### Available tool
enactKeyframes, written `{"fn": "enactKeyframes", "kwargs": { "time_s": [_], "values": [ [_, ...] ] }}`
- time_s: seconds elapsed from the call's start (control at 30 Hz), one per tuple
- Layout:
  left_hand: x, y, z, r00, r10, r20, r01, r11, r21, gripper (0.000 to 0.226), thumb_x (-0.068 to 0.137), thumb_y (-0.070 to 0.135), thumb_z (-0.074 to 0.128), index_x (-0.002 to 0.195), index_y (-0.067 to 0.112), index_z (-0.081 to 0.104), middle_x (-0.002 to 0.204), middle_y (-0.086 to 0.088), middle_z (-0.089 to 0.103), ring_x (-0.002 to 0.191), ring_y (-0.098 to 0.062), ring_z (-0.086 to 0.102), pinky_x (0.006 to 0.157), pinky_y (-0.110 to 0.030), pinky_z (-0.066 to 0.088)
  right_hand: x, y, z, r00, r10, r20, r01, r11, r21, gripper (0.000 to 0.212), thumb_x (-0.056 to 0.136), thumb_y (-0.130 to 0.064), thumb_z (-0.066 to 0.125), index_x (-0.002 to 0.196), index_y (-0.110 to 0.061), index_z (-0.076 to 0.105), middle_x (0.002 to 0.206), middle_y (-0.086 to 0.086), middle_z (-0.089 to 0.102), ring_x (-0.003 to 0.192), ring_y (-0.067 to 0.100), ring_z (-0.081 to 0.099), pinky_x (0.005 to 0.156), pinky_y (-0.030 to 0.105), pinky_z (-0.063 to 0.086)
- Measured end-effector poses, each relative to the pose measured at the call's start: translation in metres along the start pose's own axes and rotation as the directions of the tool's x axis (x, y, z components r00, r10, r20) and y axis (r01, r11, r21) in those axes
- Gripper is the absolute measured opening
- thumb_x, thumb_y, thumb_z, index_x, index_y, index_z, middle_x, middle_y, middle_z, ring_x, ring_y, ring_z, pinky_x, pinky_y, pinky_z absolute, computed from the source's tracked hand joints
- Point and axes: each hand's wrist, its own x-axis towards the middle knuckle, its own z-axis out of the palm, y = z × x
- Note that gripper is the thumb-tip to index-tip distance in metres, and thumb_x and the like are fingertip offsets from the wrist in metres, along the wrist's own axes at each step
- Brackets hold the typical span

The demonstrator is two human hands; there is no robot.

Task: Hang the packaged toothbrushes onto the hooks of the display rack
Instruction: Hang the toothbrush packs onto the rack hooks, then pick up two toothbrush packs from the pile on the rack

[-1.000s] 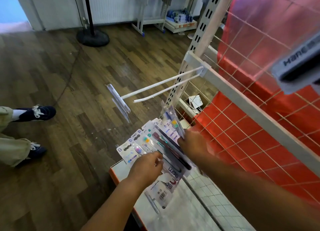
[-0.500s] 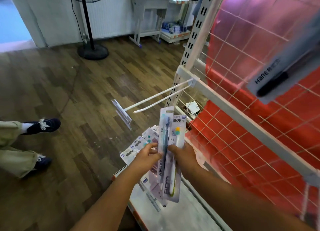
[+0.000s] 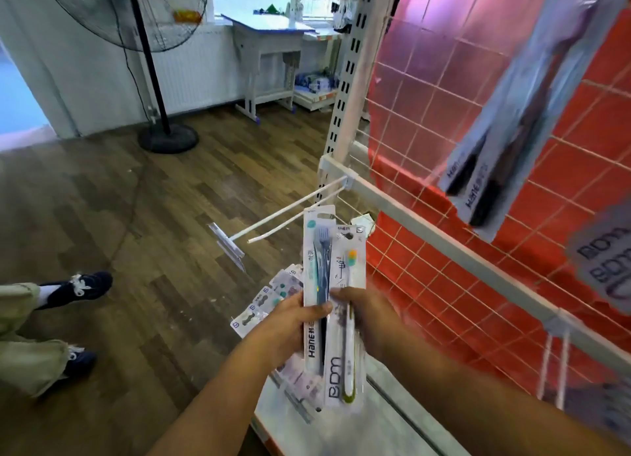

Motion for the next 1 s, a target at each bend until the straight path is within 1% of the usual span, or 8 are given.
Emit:
{"fn": "enactKeyframes", "kwargs": {
  "time_s": [0.2, 0.3, 0.4, 0.57, 0.7, 0.83, 0.9, 1.0],
  "values": [
    [-0.027, 0.019, 0.018, 0.996, 0.090, 0.015, -0.090, 0.996, -0.016, 0.032, 0.084, 0.002, 0.058, 0.114, 0.015, 0.059, 0.105, -0.019, 0.069, 0.096, -0.037, 0.066, 0.086, -0.051, 0.052, -0.038, -0.025, -0.001, 0.979, -0.205, 0.024, 0.206, 0.971, -0.122, 0.015, 0.089, -0.009, 0.058, 0.103, -0.011, 0.061, 0.088, 0.009, 0.073, 0.079, 0.026, 0.071, 0.070, 0.038, 0.058],
    [-0.036, 0.030, 0.028, 0.990, 0.140, 0.007, -0.140, 0.990, -0.009, 0.029, 0.084, 0.000, 0.057, 0.111, 0.011, 0.061, 0.102, -0.019, 0.070, 0.089, -0.032, 0.068, 0.081, -0.044, 0.055, -0.054, -0.034, 0.002, 0.957, -0.288, 0.022, 0.289, 0.950, -0.122, 0.013, 0.092, -0.016, 0.056, 0.104, -0.018, 0.059, 0.084, 0.002, 0.073, 0.072, 0.016, 0.071, 0.056, 0.025, 0.055],
    [-0.043, 0.042, 0.034, 0.983, 0.176, 0.045, -0.175, 0.984, -0.016, 0.032, 0.082, -0.002, 0.058, 0.113, 0.005, 0.060, 0.101, -0.020, 0.069, 0.086, -0.032, 0.068, 0.078, -0.042, 0.056, -0.067, -0.047, 0.004, 0.953, -0.301, -0.013, 0.299, 0.950, -0.086, 0.016, 0.092, -0.021, 0.054, 0.107, -0.018, 0.058, 0.085, 0.003, 0.072, 0.068, 0.013, 0.071, 0.052, 0.023, 0.053],
    [-0.053, 0.057, 0.021, 0.966, 0.256, 0.026, -0.255, 0.966, -0.039, 0.048, 0.062, 0.006, 0.067, 0.109, 0.001, 0.060, 0.093, -0.018, 0.070, 0.079, -0.030, 0.068, 0.076, -0.042, 0.057, -0.076, -0.070, 0.003, 0.957, -0.282, -0.062, 0.283, 0.959, 0.002, 0.019, 0.094, -0.029, 0.051, 0.103, -0.014, 0.059, 0.079, 0.008, 0.073, 0.078, 0.028, 0.070, 0.084, 0.047, 0.054],
    [-0.070, 0.069, -0.004, 0.964, 0.266, 0.028, -0.266, 0.964, -0.004, 0.042, 0.061, 0.007, 0.066, 0.103, 0.005, 0.061, 0.087, -0.016, 0.071, 0.075, -0.028, 0.068, 0.075, -0.041, 0.057, -0.088, -0.083, 0.016, 0.980, -0.200, -0.010, 0.198, 0.963, 0.183, 0.028, 0.095, -0.032, 0.047, 0.107, -0.010, 0.060, 0.076, 0.007, 0.072, 0.070, 0.021, 0.069, 0.071, 0.037, 0.056],
    [-0.090, 0.081, -0.031, 0.960, 0.274, 0.067, -0.277, 0.960, 0.048, 0.029, 0.077, -0.003, 0.058, 0.104, 0.006, 0.061, 0.079, -0.012, 0.072, 0.069, -0.023, 0.069, 0.066, -0.034, 0.059, -0.103, -0.087, 0.037, 0.976, -0.211, 0.063, 0.194, 0.959, 0.208, 0.019, 0.096, -0.019, 0.046, 0.102, -0.005, 0.056, 0.063, 0.004, 0.068, 0.056, 0.015, 0.067, 0.053, 0.027, 0.055],
    [-0.097, 0.086, -0.043, 0.959, 0.275, 0.070, -0.280, 0.957, 0.081, 0.028, 0.083, -0.005, 0.053, 0.108, 0.007, 0.059, 0.081, -0.013, 0.072, 0.069, -0.023, 0.069, 0.070, -0.037, 0.058, -0.108, -0.084, 0.046, 0.970, -0.232, 0.070, 0.221, 0.965, 0.141, 0.014, 0.092, -0.006, 0.050, 0.104, -0.004, 0.055, 0.065, 0.005, 0.065, 0.060, 0.015, 0.065, 0.056, 0.027, 0.055],
    [-0.105, 0.094, -0.055, 0.957, 0.280, 0.072, -0.287, 0.950, 0.123, 0.026, 0.085, -0.005, 0.052, 0.106, 0.007, 0.060, 0.077, -0.011, 0.072, 0.066, -0.021, 0.068, 0.071, -0.038, 0.056, -0.118, -0.081, 0.060, 0.960, -0.277, 0.031, 0.274, 0.959, 0.066, 0.028, 0.083, 0.011, 0.052, 0.105, -0.006, 0.053, 0.079, 0.011, 0.063, 0.075, 0.022, 0.066, 0.068, 0.035, 0.056]
  ]
}}
